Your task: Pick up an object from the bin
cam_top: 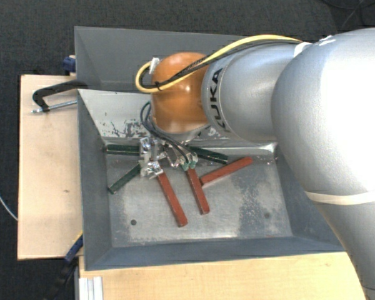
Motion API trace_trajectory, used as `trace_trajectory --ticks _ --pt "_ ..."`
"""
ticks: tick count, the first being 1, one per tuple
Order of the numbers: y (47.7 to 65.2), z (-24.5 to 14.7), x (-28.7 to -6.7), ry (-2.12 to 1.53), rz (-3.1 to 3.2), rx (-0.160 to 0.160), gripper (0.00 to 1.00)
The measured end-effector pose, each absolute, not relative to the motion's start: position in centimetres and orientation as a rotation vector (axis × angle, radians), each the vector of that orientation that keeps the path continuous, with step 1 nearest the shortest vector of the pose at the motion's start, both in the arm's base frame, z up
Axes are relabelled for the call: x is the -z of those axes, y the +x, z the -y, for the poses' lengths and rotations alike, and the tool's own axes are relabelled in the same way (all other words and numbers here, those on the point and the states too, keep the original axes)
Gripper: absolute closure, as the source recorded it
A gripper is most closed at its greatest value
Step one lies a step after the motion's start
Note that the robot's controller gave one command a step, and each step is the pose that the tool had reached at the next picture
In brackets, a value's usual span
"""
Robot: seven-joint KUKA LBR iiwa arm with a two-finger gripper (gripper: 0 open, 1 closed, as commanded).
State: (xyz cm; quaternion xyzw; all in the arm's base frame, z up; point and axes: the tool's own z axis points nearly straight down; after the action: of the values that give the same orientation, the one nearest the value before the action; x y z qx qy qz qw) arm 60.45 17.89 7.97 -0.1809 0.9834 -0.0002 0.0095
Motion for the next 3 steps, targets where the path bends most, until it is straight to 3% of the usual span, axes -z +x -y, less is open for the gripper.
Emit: trace_trajectory --ticks 1,3 --pt "59.9 -17.9 -7.6 -0.573 -3.093 0.003 0.00" --pt "60.2 -19.3 -8.1 -0.744 -3.042 0.005 0.00"
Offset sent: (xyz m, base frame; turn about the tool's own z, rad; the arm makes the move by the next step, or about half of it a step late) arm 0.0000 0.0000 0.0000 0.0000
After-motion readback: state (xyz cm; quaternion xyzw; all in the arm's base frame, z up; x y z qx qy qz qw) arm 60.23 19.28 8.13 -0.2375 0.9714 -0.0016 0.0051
